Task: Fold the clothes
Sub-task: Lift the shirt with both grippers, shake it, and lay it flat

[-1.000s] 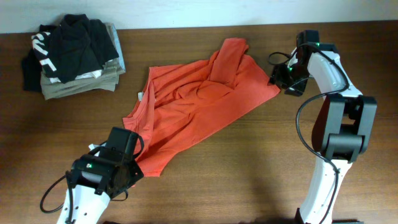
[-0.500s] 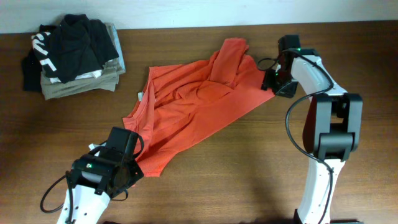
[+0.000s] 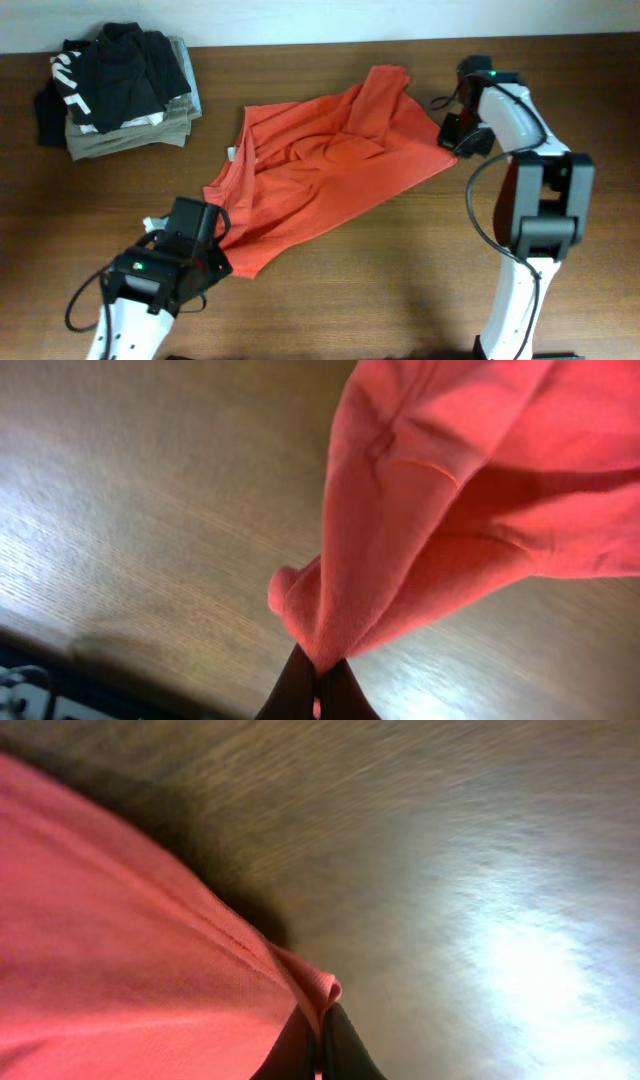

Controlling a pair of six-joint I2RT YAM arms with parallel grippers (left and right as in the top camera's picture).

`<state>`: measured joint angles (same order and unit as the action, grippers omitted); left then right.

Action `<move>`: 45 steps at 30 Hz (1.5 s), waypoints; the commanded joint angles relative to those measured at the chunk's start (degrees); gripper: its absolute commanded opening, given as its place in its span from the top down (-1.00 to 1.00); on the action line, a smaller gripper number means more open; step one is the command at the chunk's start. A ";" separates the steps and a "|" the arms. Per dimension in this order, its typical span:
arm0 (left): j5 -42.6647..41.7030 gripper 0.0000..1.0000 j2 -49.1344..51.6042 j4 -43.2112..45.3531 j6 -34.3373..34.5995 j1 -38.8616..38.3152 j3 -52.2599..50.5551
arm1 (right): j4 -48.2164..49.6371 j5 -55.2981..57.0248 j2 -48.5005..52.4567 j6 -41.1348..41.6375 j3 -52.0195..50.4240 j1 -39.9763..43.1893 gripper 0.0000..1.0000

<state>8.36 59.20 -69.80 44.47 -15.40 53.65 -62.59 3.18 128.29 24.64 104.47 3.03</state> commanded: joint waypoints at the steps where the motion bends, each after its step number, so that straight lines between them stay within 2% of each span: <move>1: 0.52 0.98 -0.28 1.38 -6.80 0.17 15.10 | -2.43 1.79 -14.86 1.14 2.60 1.55 0.92; 8: 0.55 0.99 -0.98 1.81 -14.99 0.17 42.86 | -8.70 1.60 -47.34 -0.37 2.93 1.55 0.92; 12: 1.18 0.99 -3.48 -0.26 -17.20 0.17 57.70 | -10.34 1.36 -59.54 -0.33 7.39 1.55 0.92; 15: 4.90 0.99 -4.02 -5.84 -17.18 0.17 65.90 | -14.36 1.40 -62.38 -0.15 14.62 1.55 0.92; 18: 13.16 0.99 -3.63 -7.80 -17.16 0.17 67.49 | -14.03 1.81 -62.16 -0.15 18.88 1.55 0.92; 20: 13.55 0.99 -1.55 -5.92 -17.18 0.17 65.40 | -12.81 2.25 -59.82 -0.13 18.88 1.55 0.92; 23: 15.30 0.99 6.34 -0.44 -17.90 0.20 60.54 | -10.99 2.23 -51.08 -0.17 18.88 1.55 0.92; 26: 15.89 0.99 20.50 11.85 -22.10 0.17 60.13 | -3.19 0.72 -39.36 -2.54 18.88 1.55 0.92; 28: 15.34 0.99 30.10 25.55 -24.09 0.31 60.13 | 6.56 -5.27 -32.65 -2.78 18.91 1.55 0.92; 30: 13.88 0.99 36.13 36.89 -30.12 0.57 62.38 | 12.35 -9.70 -30.42 -2.80 21.31 1.64 0.92; 31: 13.94 0.99 36.96 37.51 -31.82 0.57 64.89 | 12.50 -9.51 -30.42 -3.10 24.17 2.14 0.92; 34: 13.94 0.99 36.41 34.10 -35.63 0.72 78.84 | 4.50 -9.44 -30.56 -3.41 41.62 7.19 0.92; 36: 13.88 0.99 36.17 24.83 -36.46 1.11 91.17 | -5.07 -10.05 -30.56 -3.78 52.30 12.11 0.92; 37: 13.86 0.99 36.17 21.90 -36.46 1.11 92.26 | -7.56 -11.34 -30.56 -4.94 52.57 12.83 0.92; 40: 11.43 0.99 37.31 13.46 -36.00 1.22 89.74 | -15.43 -11.41 -28.35 -6.23 50.31 12.79 0.92; 41: 10.99 0.99 38.75 10.12 -33.38 1.22 86.82 | -17.73 -11.37 -27.04 -6.23 48.85 12.79 0.92; 43: 8.20 0.99 42.91 5.84 -29.42 1.22 78.27 | -23.08 -11.39 -22.43 -6.45 42.80 12.74 0.92; 45: 3.85 0.99 46.62 4.31 -25.51 1.22 67.63 | -25.05 -11.39 -19.10 -6.47 32.33 12.74 0.92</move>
<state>17.91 100.53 -63.53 13.45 -14.44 131.72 -86.54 -7.88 106.98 18.98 144.77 15.62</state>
